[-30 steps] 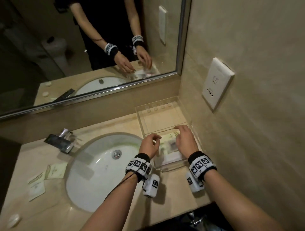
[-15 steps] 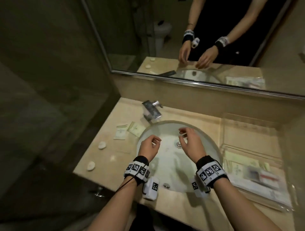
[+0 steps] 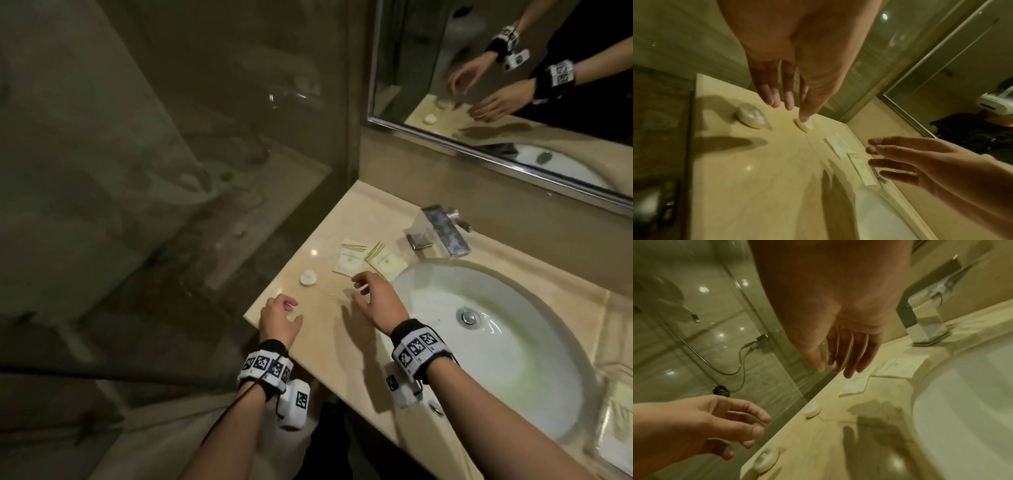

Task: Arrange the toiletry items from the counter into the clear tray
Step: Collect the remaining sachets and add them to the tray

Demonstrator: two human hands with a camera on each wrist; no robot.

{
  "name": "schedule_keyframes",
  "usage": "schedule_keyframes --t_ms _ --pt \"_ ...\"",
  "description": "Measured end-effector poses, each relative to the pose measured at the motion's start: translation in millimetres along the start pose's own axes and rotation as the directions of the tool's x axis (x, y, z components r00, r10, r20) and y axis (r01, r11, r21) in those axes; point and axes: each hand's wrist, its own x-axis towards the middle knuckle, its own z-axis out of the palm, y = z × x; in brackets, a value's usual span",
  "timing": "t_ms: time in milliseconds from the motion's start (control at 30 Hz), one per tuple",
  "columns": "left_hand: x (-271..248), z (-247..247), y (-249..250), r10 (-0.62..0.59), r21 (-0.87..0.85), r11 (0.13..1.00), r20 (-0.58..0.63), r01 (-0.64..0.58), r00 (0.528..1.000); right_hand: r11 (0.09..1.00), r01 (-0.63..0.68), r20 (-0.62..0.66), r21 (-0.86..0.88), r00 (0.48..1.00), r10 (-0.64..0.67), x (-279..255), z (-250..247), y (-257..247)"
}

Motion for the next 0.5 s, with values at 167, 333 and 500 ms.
schedule_keyframes --t_ms 167,333,500 --pt "25 -8 -12 0.035 0.031 0.999 -0.045 -0.034 0.998 0.962 -0.177 -0.095 -0.207 0.982 0.161 42 15 9" --pt "58 13 18 0.164 -0.083 0.983 0.024 -0.162 0.986 0.891 -0.285 -0.193 -0.355 0.954 0.228 70 2 29" --pt "98 44 61 0.242 -0.116 0.967 0.142 -0.226 0.96 0.866 -0.362 -0.171 -0.344 0.931 0.322 81 -2 47"
